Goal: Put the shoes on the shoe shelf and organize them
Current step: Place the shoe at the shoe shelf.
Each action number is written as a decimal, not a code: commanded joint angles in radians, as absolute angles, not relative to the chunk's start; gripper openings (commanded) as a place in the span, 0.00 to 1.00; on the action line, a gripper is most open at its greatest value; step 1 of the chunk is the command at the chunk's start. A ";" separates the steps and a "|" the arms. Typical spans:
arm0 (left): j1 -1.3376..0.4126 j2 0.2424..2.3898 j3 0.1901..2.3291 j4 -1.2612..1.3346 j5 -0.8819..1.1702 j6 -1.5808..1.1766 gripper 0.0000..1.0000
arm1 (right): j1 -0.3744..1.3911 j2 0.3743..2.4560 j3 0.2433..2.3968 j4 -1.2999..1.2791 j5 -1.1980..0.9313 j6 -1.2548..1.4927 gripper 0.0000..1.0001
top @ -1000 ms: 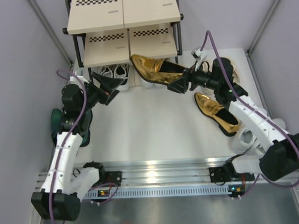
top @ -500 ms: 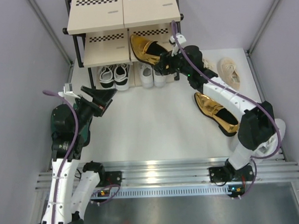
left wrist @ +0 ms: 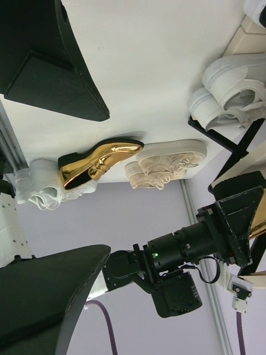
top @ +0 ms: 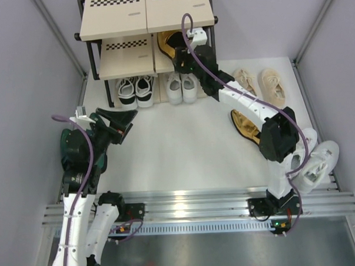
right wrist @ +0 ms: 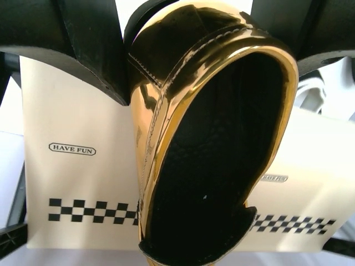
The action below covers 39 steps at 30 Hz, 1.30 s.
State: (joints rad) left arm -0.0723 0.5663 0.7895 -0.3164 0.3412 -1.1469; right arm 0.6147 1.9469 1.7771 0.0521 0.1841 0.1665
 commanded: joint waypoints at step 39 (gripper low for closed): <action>-0.066 0.483 0.739 -0.325 0.305 -1.172 0.98 | 0.736 2.137 2.092 0.158 0.529 0.354 0.64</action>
State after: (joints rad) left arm -0.0723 0.4992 0.7437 -0.3248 0.3149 -1.1633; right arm 0.7261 2.1582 2.0182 0.0040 0.5388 0.3428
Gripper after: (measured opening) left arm 0.982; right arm 0.709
